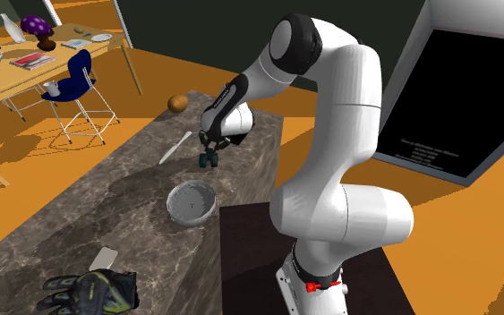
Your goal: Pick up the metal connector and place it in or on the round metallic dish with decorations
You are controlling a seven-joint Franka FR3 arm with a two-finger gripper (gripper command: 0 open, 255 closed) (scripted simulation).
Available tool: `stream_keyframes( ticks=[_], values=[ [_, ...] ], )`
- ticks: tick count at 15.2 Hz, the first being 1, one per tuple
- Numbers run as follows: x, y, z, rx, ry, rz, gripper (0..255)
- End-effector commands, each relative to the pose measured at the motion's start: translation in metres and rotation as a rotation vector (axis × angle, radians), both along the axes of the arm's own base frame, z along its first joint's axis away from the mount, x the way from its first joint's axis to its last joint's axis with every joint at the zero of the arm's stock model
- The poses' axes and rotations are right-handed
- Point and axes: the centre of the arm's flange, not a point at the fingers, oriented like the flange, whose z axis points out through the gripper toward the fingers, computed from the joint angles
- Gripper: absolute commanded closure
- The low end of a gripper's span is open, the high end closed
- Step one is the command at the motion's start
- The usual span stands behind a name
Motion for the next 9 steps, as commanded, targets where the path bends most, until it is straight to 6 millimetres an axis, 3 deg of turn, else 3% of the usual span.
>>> stream_keyframes(
  ticks=[1,7,9],
  values=[
    [0.0,-0.002,-0.003,-0.003,0.007,-0.003,255],
    [-0.001,-0.002,-0.003,-0.003,0.007,-0.003,255],
    [-0.001,-0.002,0.007,-0.003,0.007,-0.003,255]
  ],
)
